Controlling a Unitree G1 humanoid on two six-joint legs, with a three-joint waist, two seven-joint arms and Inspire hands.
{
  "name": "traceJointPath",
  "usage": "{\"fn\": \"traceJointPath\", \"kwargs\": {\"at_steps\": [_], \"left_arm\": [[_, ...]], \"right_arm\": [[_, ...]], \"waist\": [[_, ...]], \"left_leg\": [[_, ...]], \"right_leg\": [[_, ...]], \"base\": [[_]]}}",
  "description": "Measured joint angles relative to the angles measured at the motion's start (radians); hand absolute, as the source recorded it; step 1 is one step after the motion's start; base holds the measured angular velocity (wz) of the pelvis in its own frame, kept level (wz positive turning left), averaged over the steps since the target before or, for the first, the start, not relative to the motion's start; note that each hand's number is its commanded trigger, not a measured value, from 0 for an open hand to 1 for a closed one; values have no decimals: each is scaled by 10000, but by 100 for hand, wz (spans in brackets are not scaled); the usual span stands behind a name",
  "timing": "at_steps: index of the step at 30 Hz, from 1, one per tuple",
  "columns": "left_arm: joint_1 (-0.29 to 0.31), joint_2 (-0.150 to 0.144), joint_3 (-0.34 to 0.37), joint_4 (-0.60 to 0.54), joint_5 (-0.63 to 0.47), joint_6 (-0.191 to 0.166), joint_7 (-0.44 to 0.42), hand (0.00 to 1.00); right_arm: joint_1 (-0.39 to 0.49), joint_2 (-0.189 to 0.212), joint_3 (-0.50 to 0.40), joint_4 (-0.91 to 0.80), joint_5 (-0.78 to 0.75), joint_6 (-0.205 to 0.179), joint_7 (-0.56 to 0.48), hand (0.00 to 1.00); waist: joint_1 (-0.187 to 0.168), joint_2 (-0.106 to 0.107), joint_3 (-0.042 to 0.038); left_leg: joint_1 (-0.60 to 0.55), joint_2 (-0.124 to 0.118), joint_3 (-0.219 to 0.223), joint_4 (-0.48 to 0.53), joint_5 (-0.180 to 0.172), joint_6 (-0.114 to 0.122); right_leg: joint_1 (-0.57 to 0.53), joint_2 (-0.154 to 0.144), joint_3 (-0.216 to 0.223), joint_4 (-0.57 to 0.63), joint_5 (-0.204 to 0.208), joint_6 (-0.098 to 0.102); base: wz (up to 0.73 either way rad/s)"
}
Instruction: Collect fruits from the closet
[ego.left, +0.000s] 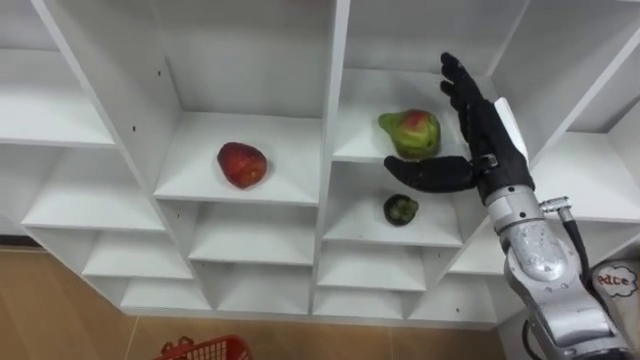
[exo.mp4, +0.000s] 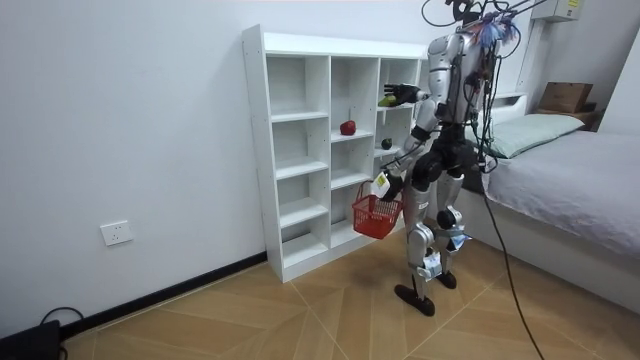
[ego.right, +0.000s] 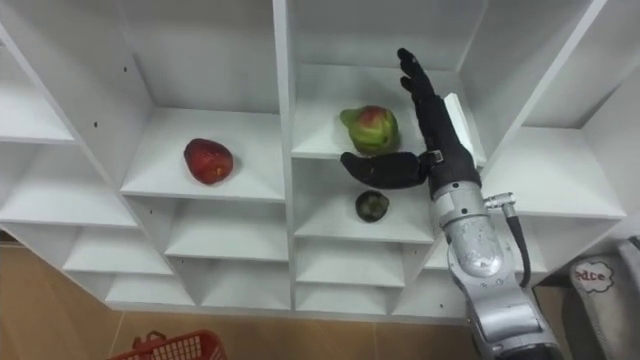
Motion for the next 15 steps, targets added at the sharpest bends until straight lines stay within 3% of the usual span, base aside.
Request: {"fn": "traceJointPath", "kwargs": {"at_steps": [7,15], "left_arm": [[-3,10,25,-2,-4,260,80,100],[109,19,108,-1,2,515,148,100]], "right_arm": [[-554,-14,2,376,275,381,64,0],[-571,-27,11,657,278,599,462,0]], "waist": [[105,-52,29],[158,-126,92]], "left_leg": [[-65,-7,-116,98,0,-1],[-38,-11,-125,110,-2,-2]], "right_leg": [[32,-16,-112,0,0,-2],[74,-28,-147,6,0,-2]], "base": [[5],[0]]}}
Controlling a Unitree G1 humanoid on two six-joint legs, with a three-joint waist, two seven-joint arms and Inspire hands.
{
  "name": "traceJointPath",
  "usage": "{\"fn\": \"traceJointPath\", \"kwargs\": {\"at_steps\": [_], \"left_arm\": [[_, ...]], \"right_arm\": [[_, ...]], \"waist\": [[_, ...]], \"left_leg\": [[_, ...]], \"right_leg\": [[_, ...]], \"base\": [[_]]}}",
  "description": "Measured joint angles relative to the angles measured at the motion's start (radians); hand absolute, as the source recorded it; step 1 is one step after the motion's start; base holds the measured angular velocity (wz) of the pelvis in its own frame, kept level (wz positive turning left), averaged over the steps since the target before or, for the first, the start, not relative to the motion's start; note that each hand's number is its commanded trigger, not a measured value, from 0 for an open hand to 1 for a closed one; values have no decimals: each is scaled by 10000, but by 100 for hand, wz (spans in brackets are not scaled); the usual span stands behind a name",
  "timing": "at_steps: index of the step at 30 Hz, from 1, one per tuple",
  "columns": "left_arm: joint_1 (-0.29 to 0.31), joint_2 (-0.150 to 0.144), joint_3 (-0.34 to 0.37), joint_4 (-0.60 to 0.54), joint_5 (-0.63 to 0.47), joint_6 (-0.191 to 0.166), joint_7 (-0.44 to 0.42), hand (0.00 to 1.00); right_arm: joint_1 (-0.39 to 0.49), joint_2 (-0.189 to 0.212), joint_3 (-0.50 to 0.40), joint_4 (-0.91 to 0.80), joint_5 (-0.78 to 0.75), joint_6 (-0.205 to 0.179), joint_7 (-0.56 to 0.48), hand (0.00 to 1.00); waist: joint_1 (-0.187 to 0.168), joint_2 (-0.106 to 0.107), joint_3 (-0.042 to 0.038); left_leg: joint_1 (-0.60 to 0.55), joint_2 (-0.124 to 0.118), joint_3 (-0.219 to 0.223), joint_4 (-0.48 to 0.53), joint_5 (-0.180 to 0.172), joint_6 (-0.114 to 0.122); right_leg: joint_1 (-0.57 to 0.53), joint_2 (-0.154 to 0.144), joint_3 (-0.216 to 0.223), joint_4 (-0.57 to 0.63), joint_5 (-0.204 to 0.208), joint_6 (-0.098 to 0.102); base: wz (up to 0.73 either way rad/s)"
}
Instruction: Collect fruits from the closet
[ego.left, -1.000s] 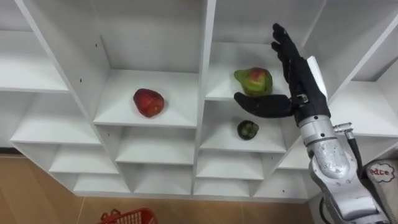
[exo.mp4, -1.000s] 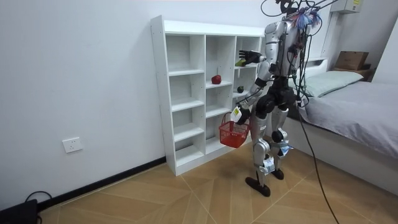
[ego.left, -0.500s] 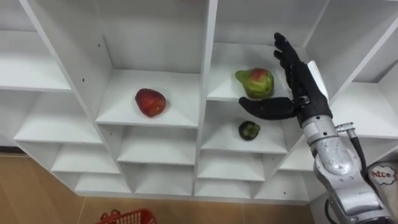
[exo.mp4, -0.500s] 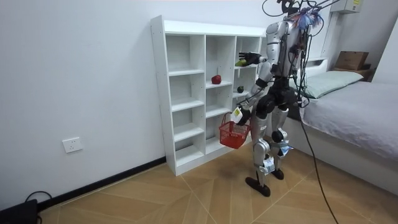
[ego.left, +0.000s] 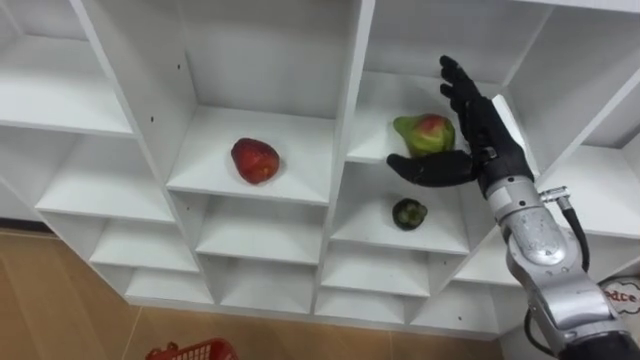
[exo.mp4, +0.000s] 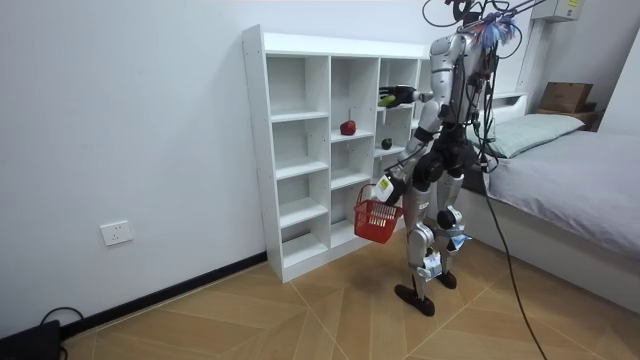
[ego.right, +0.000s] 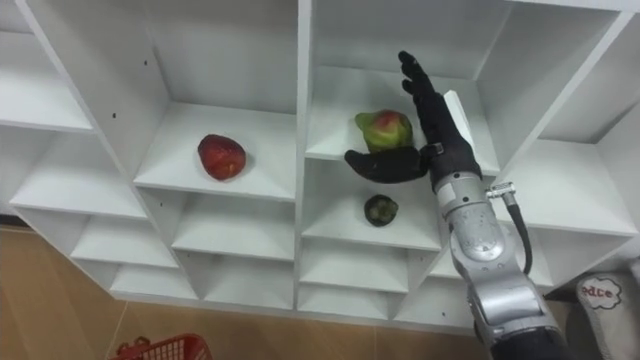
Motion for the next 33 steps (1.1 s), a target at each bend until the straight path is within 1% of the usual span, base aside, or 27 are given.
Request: {"fn": "traceJointPath", "kwargs": {"at_steps": [1,4,9,12,14,19,20,21,22,25,28,29,32,33], "left_arm": [[6,7,6,-2,8,76,-21,100],[38,30,12,-92,95,189,-93,100],[91,99,11,-274,109,294,-247,100],[81,115,11,-290,116,319,-250,100],[78,152,-6,-353,349,325,-253,100],[98,194,-13,-643,790,381,-250,100],[95,195,-13,-667,870,388,-249,100],[95,195,-14,-684,874,395,-247,100],[107,195,-19,-761,874,442,-246,100],[125,193,-25,-998,872,542,-233,100],[126,193,-26,-1037,872,558,-227,100],[127,193,-26,-1037,872,593,-227,100],[80,188,-28,-1050,872,610,-226,100],[75,187,-29,-1050,871,613,-226,100]], "right_arm": [[0,-4,-2,37,-2,84,71,0],[0,-25,-4,56,-5,83,185,0],[-10,-40,-5,71,-2,83,290,0],[-229,-40,-4,306,-2,80,457,0],[-428,-62,-4,580,-6,64,600,0],[-603,-67,-3,853,-59,60,680,0],[-603,-66,-3,855,-70,59,699,30],[-603,-66,-2,871,-69,53,705,73],[-602,-66,-2,908,-69,40,708,100],[-602,-64,-3,907,-81,43,707,100],[-604,-96,-28,908,-402,32,627,100],[-603,-152,-13,901,-541,-75,728,100],[-578,-149,4,902,-782,-174,949,100],[-584,-116,-19,903,-767,-144,909,100]], "waist": [[0,-3,3],[-3,4,9],[-2,-7,8],[-25,-28,20],[-35,-18,36],[-43,-80,28],[-53,-82,27],[-58,-82,27],[-63,-82,26],[-53,-77,18],[-77,-49,-25],[-116,-35,-39],[-130,1,-63],[-127,10,-74]], "left_leg": [[-1,0,0,1,-1,-1],[-3,1,0,5,-1,-2],[-3,1,5,4,-1,-2],[-3,2,8,5,-1,-2],[-5,2,7,6,-1,-2],[-18,1,4,7,-1,-2],[-23,0,4,18,-1,-2],[-25,0,4,22,-1,-2],[-25,0,4,25,-1,-2],[-39,1,1,34,-1,-2],[-58,0,-7,48,-2,-2],[-58,1,-7,48,-2,-2],[-66,8,-6,50,-2,-3],[-67,8,-6,56,-1,-3]], "right_leg": [[-2,0,-4,0,0,0],[-3,1,-16,-1,-3,-3],[-2,-1,-13,0,-3,-4],[-5,2,0,-1,-4,-5],[-6,3,-10,-6,-4,-5],[-13,2,-10,-7,-4,-5],[-18,2,-13,-6,-4,-5],[-19,2,-12,-6,-4,-5],[-19,4,-13,-6,-4,-5],[-24,3,-18,-4,-3,-6],[-33,0,-27,-4,-3,-6],[-33,2,-25,-2,-3,-7],[-31,6,-23,16,10,-26],[-28,5,-23,18,14,-31]], "base": [[0],[0],[0],[0],[0],[0],[0],[0],[0],[0],[0],[0],[0],[0]]}}
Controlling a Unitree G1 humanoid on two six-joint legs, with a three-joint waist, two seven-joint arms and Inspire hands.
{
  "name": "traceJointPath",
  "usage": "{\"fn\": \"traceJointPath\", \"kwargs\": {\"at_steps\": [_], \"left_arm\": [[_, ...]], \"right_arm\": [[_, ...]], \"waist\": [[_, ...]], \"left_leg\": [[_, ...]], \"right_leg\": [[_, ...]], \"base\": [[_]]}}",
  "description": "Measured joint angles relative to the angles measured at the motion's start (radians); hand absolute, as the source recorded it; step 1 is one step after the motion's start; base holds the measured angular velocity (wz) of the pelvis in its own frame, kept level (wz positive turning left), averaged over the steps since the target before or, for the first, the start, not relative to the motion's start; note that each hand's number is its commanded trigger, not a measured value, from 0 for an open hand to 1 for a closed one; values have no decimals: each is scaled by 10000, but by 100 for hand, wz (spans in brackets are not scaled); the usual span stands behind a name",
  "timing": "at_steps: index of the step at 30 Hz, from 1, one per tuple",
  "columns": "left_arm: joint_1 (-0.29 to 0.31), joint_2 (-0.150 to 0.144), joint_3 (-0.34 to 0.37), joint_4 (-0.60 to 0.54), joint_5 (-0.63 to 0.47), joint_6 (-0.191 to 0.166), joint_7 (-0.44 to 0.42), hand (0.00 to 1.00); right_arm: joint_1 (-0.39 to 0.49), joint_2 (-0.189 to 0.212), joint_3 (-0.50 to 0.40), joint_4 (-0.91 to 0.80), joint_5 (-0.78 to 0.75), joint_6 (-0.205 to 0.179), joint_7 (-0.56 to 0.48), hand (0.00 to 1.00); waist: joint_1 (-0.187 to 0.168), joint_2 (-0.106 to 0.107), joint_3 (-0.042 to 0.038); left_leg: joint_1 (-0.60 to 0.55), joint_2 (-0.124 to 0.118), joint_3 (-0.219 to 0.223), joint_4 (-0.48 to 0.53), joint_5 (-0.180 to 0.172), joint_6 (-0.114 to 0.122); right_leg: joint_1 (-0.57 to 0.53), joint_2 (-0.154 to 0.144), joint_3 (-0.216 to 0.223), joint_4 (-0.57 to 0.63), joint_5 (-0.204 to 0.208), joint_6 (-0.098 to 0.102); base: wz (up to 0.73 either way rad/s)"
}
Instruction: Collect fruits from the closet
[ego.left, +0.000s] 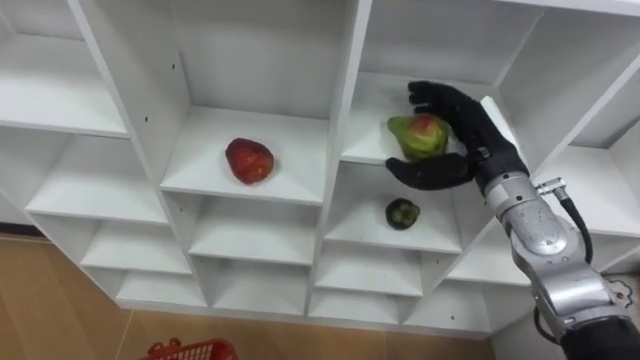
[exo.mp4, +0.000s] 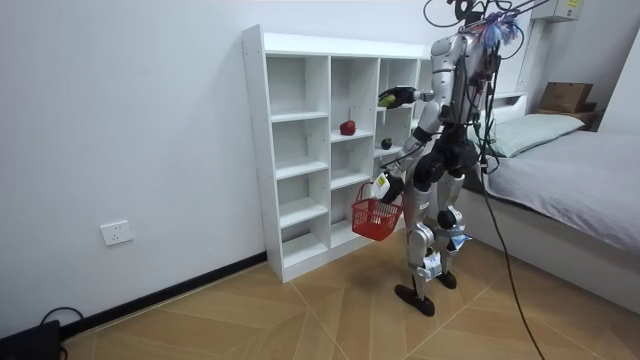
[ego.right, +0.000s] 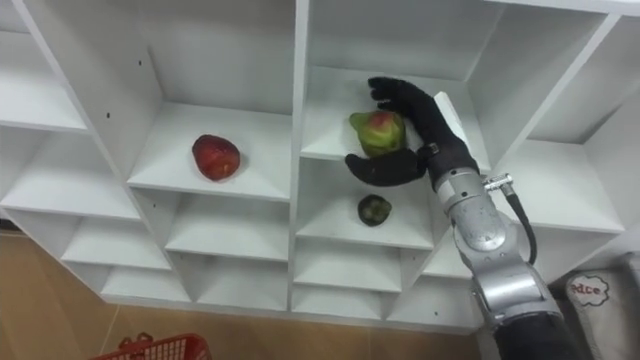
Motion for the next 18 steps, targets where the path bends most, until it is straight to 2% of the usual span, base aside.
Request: {"fn": "traceJointPath", "kwargs": {"at_steps": [2,7,12,18], "left_arm": [[10,6,-125,-2,-3,3,-1,100],[20,7,-173,-1,-1,17,0,100],[10,5,-175,0,-5,49,6,100],[8,6,-189,1,-25,52,117,100]], "right_arm": [[-90,-11,-56,274,11,7,-267,100],[-237,-2,-299,459,19,123,-481,100],[-472,25,-380,748,9,191,-655,100],[-490,41,-381,622,545,205,-668,100]], "waist": [[38,42,-63],[52,46,-69],[78,-1,-45],[62,-114,20]], "left_leg": [[-11,-6,-11,52,0,0],[-53,-7,-122,103,1,-1],[-52,-9,-144,79,2,-4],[-89,-9,-149,87,2,-4]], "right_leg": [[18,-18,-30,13,3,-1],[50,-27,-150,14,5,-5],[65,-36,-197,-7,4,-4],[25,-31,-192,-17,0,1]], "base": [[3],[6],[1],[0]]}}
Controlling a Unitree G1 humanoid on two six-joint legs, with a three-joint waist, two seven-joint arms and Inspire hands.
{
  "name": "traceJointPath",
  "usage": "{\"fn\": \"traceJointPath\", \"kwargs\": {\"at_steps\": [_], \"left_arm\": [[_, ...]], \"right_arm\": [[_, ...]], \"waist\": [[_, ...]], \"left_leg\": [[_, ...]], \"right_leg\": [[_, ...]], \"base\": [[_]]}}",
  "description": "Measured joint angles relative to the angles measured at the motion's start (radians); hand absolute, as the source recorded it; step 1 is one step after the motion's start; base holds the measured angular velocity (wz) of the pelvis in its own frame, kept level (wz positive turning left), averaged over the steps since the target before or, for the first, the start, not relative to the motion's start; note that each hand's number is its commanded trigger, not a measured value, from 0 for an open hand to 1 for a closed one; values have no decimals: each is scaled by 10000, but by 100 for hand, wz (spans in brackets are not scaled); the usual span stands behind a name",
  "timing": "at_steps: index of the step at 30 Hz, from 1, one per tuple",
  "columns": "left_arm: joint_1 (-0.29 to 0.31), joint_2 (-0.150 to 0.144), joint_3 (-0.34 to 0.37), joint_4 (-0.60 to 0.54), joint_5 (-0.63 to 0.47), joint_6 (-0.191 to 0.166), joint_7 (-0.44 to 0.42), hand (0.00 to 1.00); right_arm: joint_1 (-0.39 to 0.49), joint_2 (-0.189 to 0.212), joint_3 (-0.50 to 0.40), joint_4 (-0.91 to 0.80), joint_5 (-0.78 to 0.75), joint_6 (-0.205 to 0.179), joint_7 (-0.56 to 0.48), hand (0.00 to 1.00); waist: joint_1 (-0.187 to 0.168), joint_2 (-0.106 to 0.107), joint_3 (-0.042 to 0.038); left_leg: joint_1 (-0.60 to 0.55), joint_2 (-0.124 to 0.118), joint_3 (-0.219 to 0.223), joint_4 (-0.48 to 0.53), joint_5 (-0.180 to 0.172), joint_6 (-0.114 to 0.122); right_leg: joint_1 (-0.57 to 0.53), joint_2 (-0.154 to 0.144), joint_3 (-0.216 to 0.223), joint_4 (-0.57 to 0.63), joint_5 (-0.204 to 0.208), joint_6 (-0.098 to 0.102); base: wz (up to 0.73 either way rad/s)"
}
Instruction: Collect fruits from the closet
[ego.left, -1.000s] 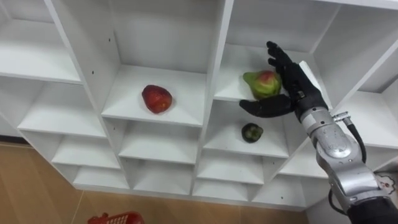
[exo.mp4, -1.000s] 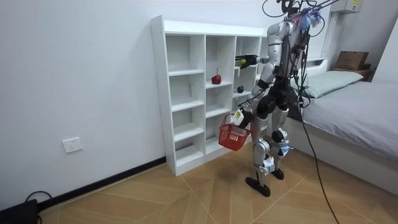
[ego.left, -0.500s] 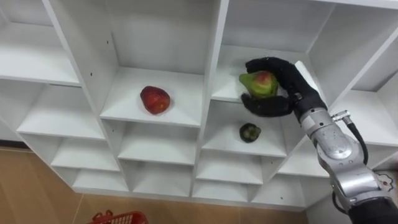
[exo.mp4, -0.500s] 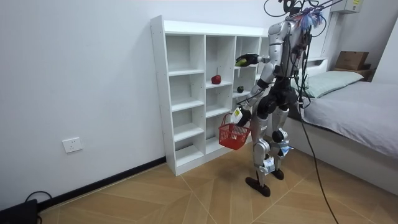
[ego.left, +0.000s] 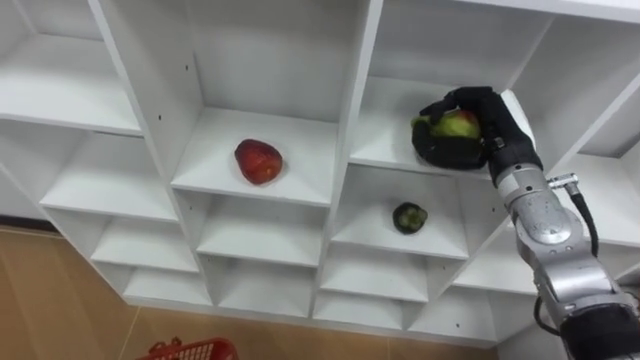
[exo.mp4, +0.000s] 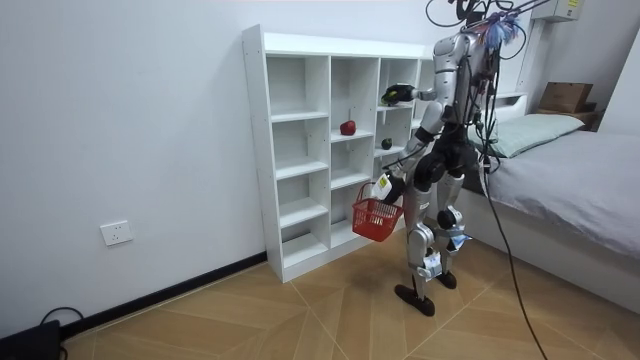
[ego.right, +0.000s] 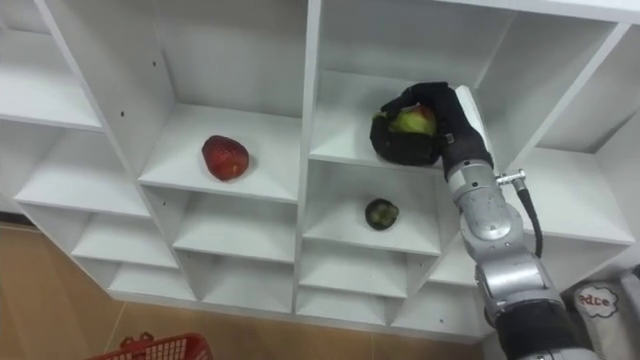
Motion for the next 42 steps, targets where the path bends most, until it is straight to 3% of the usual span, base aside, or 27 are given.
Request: {"fn": "traceJointPath", "kwargs": {"at_steps": [8,15,29,32,42], "left_arm": [[-67,-6,7,0,-22,-103,115,100],[-288,-152,155,411,-172,-413,9,100],[-308,-179,221,512,-581,-594,-226,100],[-283,-182,220,613,-580,-603,-356,100],[-351,-114,197,595,-1099,-602,-561,100]], "right_arm": [[139,6,5,-522,345,40,-66,100],[945,104,12,-1832,358,34,185,100],[2696,206,3,-4725,1914,218,2384,100],[2964,196,-8,-5058,2364,267,2980,100],[3358,180,220,-5386,3360,581,4616,100]], "waist": [[-37,1,44],[-25,141,-15],[-287,235,-56],[-347,271,-88],[-313,167,-75]], "left_leg": [[-77,-2,12,-4,-3,-1],[-99,0,20,-29,0,1],[-21,5,226,-127,1,2],[-1,17,291,-131,1,2],[5,21,284,-133,1,2]], "right_leg": [[-90,0,37,-5,-7,5],[-158,-4,42,16,-5,3],[-205,15,284,17,-6,6],[-215,25,292,29,-6,5],[-211,22,349,72,-6,4]], "base": [[0],[0],[-3],[-6],[0]]}}
